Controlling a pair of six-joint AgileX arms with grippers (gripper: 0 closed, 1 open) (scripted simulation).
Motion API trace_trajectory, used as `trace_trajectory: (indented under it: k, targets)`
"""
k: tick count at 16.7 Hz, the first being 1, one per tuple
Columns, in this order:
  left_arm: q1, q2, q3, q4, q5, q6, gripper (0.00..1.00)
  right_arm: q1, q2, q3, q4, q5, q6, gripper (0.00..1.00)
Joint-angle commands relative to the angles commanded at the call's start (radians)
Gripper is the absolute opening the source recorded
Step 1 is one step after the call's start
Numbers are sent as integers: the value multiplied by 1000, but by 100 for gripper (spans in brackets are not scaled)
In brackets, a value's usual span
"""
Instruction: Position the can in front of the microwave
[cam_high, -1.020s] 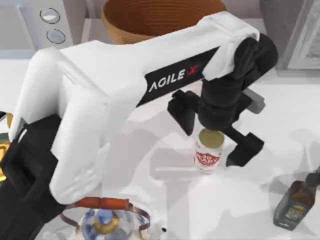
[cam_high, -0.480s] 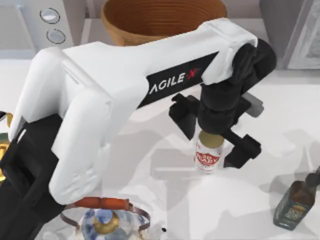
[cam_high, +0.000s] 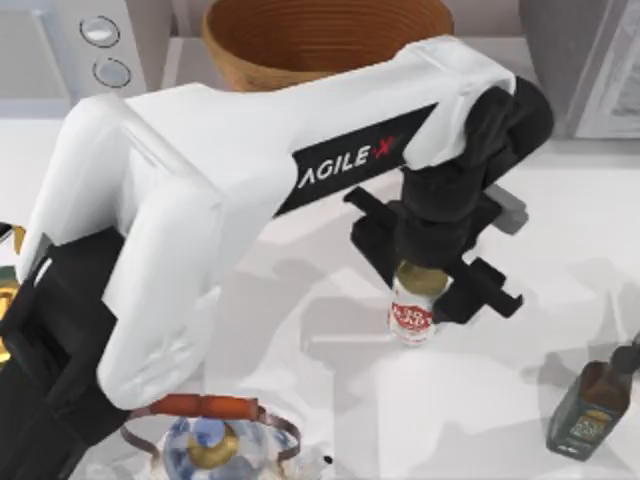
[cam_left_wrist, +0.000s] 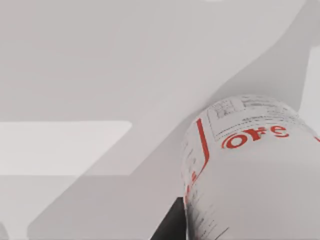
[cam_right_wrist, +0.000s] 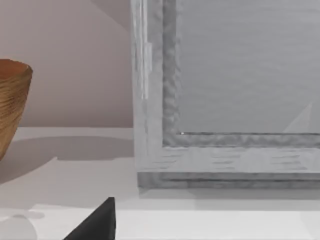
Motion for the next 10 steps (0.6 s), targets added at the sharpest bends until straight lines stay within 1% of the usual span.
trace_trajectory:
  k: [2, 3, 10]
  targets:
    - [0, 0, 0, 0, 0, 0, 2, 0, 0, 0, 0, 0, 0, 100]
    - [0, 0, 0, 0, 0, 0, 0, 0, 0, 0, 0, 0, 0, 100]
    - [0, 0, 0, 0, 0, 0, 0, 0, 0, 0, 0, 0, 0, 100]
